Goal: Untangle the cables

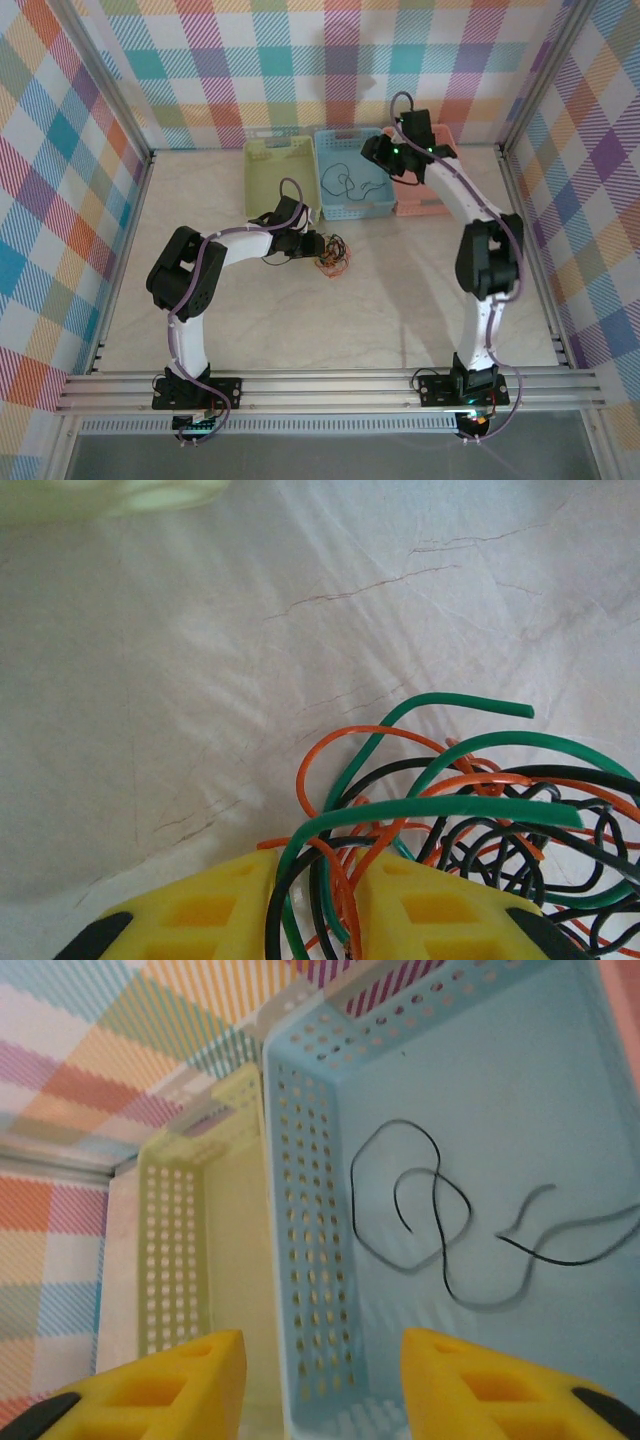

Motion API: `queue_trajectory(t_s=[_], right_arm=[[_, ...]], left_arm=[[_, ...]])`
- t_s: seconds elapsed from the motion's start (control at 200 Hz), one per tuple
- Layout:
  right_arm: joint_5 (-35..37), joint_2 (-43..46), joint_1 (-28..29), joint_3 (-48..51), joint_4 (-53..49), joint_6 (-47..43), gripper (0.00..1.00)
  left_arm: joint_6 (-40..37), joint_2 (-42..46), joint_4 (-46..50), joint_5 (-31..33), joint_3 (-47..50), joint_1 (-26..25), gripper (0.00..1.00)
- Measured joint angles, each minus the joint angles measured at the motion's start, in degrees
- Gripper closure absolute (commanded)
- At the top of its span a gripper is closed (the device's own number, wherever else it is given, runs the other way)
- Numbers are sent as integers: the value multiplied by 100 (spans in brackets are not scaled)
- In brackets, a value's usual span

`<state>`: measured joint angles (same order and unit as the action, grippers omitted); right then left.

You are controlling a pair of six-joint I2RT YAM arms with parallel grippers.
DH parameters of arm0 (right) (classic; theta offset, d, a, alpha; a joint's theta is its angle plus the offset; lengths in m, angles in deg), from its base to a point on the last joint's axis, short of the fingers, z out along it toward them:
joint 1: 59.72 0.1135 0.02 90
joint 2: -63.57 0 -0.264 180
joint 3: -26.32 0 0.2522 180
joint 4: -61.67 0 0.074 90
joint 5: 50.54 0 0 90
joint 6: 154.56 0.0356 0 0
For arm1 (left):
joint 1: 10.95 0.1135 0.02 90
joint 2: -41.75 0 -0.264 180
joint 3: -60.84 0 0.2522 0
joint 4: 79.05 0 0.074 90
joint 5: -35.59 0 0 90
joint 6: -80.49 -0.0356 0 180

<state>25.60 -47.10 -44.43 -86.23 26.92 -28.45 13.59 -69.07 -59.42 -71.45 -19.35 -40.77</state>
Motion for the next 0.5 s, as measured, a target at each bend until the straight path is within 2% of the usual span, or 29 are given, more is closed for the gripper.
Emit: queue_trajectory(t_s=[0.145,0.245,0.375,0.5], right_arm=[[-31,1510,188,1698,616,-389,64],[-63,2083,487,2774,1180,-675,66],[-214,2041,820,3805,1648,-931,70],[-387,1554,940,4030,1766,-1102,72]], left_arm=[[0,-2,-2,2,0,0,73],[0,0,0,2,0,0,73],[0,0,0,2,0,0,73],[0,0,0,2,0,0,73]])
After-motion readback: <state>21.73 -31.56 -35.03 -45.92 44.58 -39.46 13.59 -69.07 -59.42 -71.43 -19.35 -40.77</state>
